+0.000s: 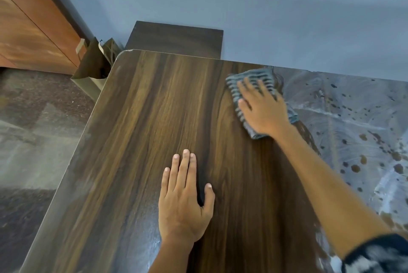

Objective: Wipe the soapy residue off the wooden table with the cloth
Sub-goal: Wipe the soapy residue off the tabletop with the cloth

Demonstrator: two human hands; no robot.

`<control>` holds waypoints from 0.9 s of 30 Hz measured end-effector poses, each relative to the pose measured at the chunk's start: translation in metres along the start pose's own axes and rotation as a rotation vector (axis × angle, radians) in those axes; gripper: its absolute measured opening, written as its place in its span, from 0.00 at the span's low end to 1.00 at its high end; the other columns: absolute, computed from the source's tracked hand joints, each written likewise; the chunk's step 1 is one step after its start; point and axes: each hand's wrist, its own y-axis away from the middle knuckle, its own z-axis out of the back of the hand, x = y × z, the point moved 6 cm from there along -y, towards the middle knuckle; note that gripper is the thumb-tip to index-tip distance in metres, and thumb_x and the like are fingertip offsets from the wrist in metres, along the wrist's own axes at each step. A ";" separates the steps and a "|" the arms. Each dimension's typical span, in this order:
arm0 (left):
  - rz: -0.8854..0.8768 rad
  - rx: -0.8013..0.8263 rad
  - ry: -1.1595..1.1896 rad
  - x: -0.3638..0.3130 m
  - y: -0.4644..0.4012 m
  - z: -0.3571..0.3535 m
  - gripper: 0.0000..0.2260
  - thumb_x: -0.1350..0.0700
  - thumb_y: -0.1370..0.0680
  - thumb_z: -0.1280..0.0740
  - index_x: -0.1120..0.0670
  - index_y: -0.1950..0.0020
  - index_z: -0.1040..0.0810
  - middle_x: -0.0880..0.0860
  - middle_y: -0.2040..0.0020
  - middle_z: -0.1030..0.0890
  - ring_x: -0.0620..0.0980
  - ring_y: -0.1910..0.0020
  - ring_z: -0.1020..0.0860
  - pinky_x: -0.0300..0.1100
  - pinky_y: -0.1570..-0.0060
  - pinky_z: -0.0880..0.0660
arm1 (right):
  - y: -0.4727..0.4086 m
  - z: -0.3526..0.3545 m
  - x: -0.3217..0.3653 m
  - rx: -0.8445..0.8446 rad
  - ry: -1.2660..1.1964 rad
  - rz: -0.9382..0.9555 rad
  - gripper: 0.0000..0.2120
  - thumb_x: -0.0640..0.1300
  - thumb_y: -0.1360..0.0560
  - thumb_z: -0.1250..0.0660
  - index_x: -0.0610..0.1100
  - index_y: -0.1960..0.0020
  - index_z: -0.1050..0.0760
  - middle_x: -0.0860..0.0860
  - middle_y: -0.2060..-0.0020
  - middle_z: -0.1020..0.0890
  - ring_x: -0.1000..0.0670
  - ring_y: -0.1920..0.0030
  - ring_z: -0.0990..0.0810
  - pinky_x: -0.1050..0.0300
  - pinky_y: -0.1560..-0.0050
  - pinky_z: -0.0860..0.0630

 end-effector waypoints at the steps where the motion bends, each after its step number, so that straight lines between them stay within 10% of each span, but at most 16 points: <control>1: 0.000 -0.003 0.006 0.000 0.000 0.000 0.29 0.44 0.24 0.46 0.57 0.26 0.42 0.53 0.26 0.39 0.51 0.26 0.44 0.46 0.29 0.50 | -0.013 0.003 -0.009 0.005 -0.027 -0.070 0.25 0.56 0.19 0.59 0.56 0.23 0.58 0.57 0.24 0.56 0.49 0.24 0.58 0.41 0.28 0.56; 12: 0.007 0.003 -0.009 0.000 0.000 0.001 0.28 0.45 0.24 0.47 0.57 0.26 0.40 0.53 0.26 0.39 0.51 0.26 0.44 0.48 0.30 0.48 | 0.031 -0.011 0.060 -0.007 -0.004 0.255 0.24 0.55 0.19 0.60 0.55 0.23 0.56 0.57 0.24 0.54 0.51 0.24 0.57 0.44 0.28 0.52; 21: 0.010 -0.002 0.002 0.001 -0.001 0.000 0.29 0.44 0.24 0.47 0.56 0.26 0.41 0.52 0.26 0.39 0.51 0.26 0.43 0.48 0.30 0.47 | -0.010 0.001 -0.003 -0.045 -0.121 -0.246 0.25 0.54 0.18 0.59 0.53 0.23 0.57 0.54 0.23 0.55 0.46 0.24 0.59 0.40 0.27 0.57; 27: 0.014 -0.002 -0.007 0.002 0.000 0.001 0.28 0.44 0.24 0.47 0.56 0.26 0.41 0.52 0.26 0.39 0.50 0.26 0.44 0.48 0.30 0.48 | -0.030 0.001 0.055 -0.054 -0.074 0.019 0.25 0.54 0.18 0.59 0.52 0.23 0.56 0.52 0.23 0.54 0.46 0.24 0.57 0.42 0.28 0.56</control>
